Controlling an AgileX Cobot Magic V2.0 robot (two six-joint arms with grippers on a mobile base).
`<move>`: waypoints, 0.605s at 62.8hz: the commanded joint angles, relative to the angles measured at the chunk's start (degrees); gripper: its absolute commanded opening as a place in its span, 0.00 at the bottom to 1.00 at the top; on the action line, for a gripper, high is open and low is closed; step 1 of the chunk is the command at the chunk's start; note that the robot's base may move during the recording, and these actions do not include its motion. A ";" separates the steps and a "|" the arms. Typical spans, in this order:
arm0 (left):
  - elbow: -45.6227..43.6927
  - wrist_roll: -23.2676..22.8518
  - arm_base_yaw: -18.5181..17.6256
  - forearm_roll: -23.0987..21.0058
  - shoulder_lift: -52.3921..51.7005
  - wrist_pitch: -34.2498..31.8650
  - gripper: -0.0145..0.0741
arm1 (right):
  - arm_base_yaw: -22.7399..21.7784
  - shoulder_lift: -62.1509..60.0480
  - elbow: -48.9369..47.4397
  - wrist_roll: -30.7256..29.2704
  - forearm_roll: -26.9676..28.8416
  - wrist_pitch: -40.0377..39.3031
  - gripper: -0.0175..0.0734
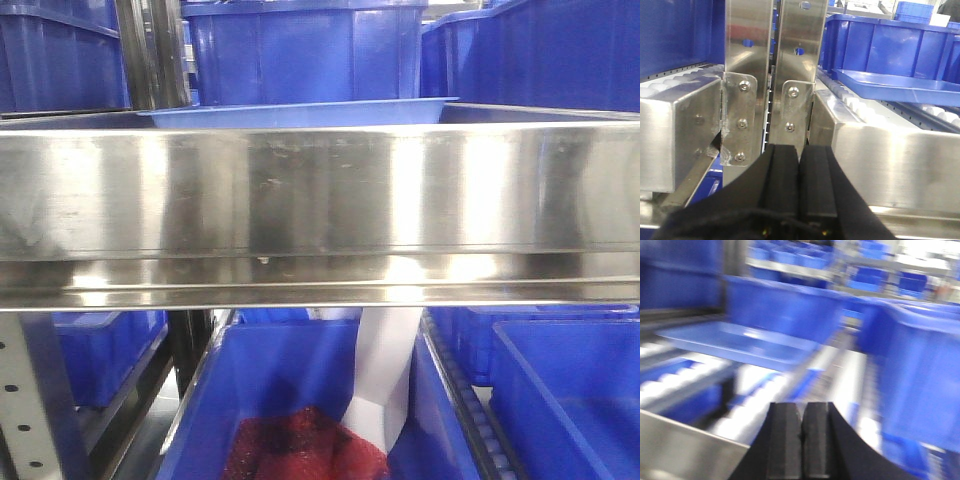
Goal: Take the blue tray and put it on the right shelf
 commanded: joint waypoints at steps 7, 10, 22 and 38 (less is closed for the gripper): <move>1.72 0.29 0.06 -0.38 -0.70 -5.30 0.11 | -11.11 -4.35 4.37 -6.22 4.30 -6.00 0.25; 1.72 0.29 0.06 -0.38 -0.70 -5.30 0.11 | -12.86 -6.12 6.77 -6.22 4.30 -6.45 0.25; 1.72 0.29 0.06 -0.38 -0.70 -5.30 0.11 | -15.43 -11.71 17.05 -6.17 4.90 -10.92 0.25; 1.72 0.29 0.06 -0.38 -0.70 -5.27 0.11 | -15.43 -12.86 22.01 -5.41 8.26 -17.84 0.25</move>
